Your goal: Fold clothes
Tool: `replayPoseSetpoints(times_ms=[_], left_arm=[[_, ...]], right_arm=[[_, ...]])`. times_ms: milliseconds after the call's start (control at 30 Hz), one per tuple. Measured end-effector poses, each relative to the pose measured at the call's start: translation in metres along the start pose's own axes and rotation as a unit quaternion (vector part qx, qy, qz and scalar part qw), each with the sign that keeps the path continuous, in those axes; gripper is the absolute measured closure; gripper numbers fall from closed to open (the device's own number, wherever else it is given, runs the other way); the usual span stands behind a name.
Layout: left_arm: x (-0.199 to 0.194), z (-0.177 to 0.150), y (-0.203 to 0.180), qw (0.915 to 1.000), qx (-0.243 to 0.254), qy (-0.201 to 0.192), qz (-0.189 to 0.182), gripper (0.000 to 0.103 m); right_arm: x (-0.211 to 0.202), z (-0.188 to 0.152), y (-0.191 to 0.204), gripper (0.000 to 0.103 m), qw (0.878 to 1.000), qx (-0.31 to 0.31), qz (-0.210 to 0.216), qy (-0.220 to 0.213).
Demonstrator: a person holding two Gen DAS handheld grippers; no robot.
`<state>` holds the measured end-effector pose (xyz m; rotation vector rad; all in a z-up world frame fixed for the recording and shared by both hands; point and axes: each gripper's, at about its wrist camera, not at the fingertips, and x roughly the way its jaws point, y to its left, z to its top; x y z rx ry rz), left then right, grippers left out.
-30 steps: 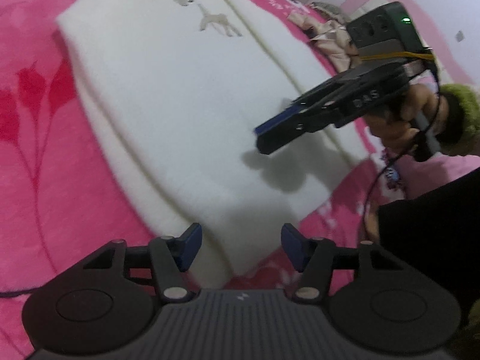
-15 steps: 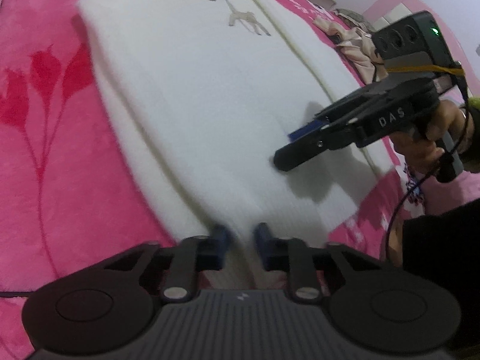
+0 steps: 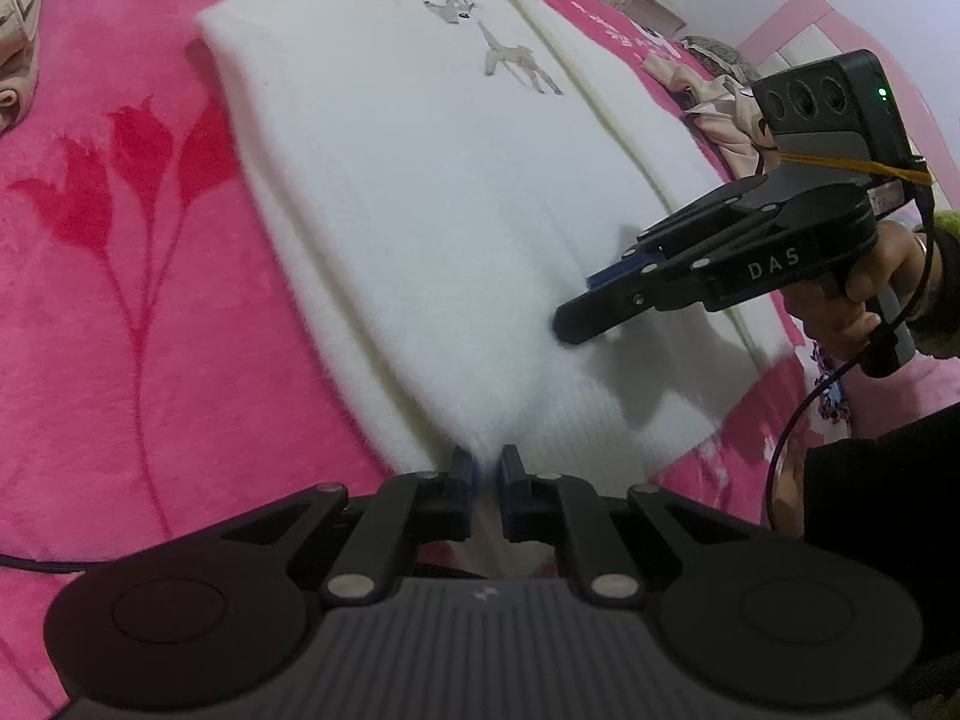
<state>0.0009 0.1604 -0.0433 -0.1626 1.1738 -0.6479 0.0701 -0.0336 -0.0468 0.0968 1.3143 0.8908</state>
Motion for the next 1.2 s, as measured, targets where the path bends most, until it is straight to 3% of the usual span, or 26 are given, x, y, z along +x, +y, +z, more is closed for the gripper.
replayPoseSetpoints(times_ms=[233,300,367,433,500,633,700,800,967,1067,1200], left_arm=[[0.006,-0.003,-0.003,0.9994,0.033,0.007,0.011,0.089],[0.002,-0.001,-0.004,0.9993,0.036,0.011,0.005,0.077],[-0.007,0.0,-0.004,0.999,0.044,0.007,0.007,0.059],[-0.019,0.001,-0.006,0.9975,0.067,-0.008,0.024,0.057],[-0.028,0.005,-0.003,0.9961,0.076,-0.02,0.039,0.057],[-0.031,0.02,0.009,0.9955,0.057,-0.048,0.06,0.057],[-0.026,0.029,0.012,0.9945,0.058,-0.052,0.07,0.057],[-0.023,0.041,0.024,0.9914,0.056,-0.066,0.098,0.055],[-0.037,0.068,0.064,0.977,-0.02,-0.137,0.162,0.052],[-0.051,0.091,0.081,0.9648,-0.054,-0.191,0.173,0.051],[-0.043,0.136,0.09,0.9539,-0.06,-0.219,0.195,0.048]], right_arm=[[-0.028,0.005,-0.02,0.09,1.0,-0.02,-0.014,0.006],[-0.036,0.007,-0.027,0.081,0.999,-0.026,-0.019,0.008],[-0.045,0.009,-0.033,0.074,0.999,-0.032,-0.024,0.01],[-0.055,0.011,-0.039,0.074,0.999,-0.041,-0.03,0.008],[-0.076,0.015,-0.039,0.074,0.996,-0.064,-0.048,-0.029],[-0.087,0.02,-0.035,0.074,0.99,-0.108,-0.052,-0.07],[-0.079,0.016,-0.034,0.074,0.988,-0.137,-0.044,-0.06],[-0.057,0.006,-0.048,0.074,0.986,-0.159,-0.057,-0.001],[-0.093,0.012,-0.076,0.073,0.985,-0.169,-0.035,-0.011],[-0.13,0.034,-0.112,0.071,0.988,-0.134,-0.044,-0.058],[-0.175,0.07,-0.183,0.07,0.986,-0.06,-0.085,-0.132]])
